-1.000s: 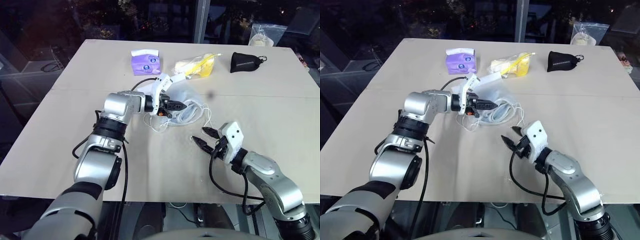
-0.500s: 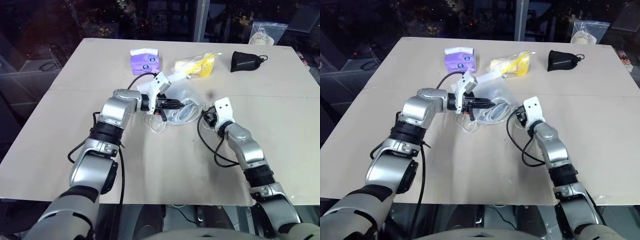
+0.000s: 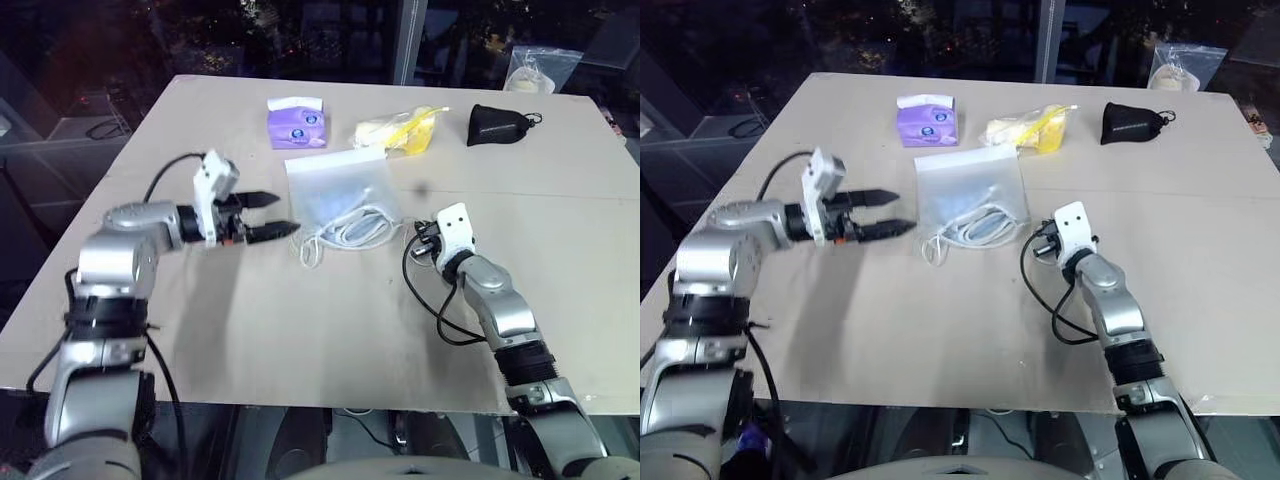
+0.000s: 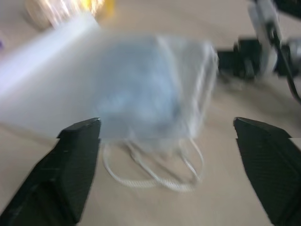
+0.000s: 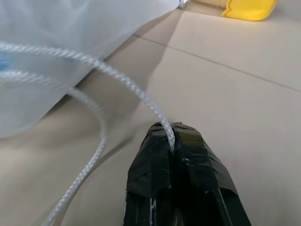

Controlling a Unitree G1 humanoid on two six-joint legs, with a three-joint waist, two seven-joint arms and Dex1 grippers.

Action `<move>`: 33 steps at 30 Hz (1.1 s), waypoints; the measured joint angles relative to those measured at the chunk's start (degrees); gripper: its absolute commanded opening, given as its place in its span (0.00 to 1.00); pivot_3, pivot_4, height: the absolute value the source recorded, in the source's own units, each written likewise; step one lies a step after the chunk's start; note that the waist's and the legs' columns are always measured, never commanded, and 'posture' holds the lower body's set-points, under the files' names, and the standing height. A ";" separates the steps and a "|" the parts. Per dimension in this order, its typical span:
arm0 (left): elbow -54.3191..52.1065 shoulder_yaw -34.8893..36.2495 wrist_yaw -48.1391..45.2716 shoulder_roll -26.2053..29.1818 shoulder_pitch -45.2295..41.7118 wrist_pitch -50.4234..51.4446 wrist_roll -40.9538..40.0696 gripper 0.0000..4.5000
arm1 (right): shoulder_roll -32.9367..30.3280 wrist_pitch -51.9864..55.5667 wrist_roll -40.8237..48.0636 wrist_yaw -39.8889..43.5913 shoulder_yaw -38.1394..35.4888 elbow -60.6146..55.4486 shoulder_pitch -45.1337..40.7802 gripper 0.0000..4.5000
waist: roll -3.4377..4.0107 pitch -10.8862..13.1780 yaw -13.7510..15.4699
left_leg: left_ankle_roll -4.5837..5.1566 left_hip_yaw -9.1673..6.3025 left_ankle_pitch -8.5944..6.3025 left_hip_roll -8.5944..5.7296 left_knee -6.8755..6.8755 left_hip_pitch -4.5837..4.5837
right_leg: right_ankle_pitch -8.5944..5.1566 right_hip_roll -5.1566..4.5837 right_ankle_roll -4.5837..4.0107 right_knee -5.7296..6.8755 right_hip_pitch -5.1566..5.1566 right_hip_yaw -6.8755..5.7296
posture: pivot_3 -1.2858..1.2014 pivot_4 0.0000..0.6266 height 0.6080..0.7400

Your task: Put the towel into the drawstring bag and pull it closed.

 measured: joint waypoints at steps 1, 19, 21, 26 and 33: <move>-0.78 -0.27 1.06 -0.65 1.50 -0.72 0.56 0.98 | -0.12 0.42 0.02 0.11 0.00 -0.62 0.34 0.00 | 0.00 0.00 0.03 | 0.00 -0.01 0.00 0.00 0.00 0.01 | 0.00 0.00 0.00 0.01 0.01 -0.01 | 0.52 0.24 1.00; 13.58 -4.26 31.30 -13.70 0.31 -28.88 18.83 0.01 | -2.92 4.68 -1.85 -4.58 -3.94 -18.61 2.54 0.00 | -0.01 0.08 0.92 | 0.00 -0.04 0.01 0.01 0.04 -0.05 | 0.03 0.10 -0.01 0.10 -0.11 -0.02 | 0.52 0.24 1.00; 14.74 -0.41 33.82 -11.92 -5.38 -33.59 18.33 0.01 | -5.79 5.36 -3.26 -5.80 -6.13 -21.94 -1.77 0.00 | -0.08 0.35 1.08 | -0.11 -0.06 0.09 0.01 0.13 -0.21 | 0.09 0.10 -0.07 0.12 -0.22 -0.05 | 0.52 0.24 1.00; 15.72 4.71 34.63 -6.27 -21.59 -40.54 17.09 0.01 | -14.96 9.98 -3.42 -4.99 -12.03 -30.81 -14.95 0.00 | -0.08 0.22 1.12 | -0.11 0.01 0.07 -0.03 0.12 -0.10 | 0.09 0.06 -0.02 -0.03 -0.02 -0.03 | 0.52 0.24 1.00; 28.91 5.22 41.02 -6.14 -25.23 -35.97 16.92 0.01 | -19.76 16.84 -4.48 -7.67 -18.69 -28.42 -14.28 0.00 | -0.10 0.18 1.00 | -0.08 0.05 0.06 -0.02 -0.19 -0.10 | 0.03 0.05 0.06 -0.05 -0.15 -0.07 | 0.52 0.24 1.00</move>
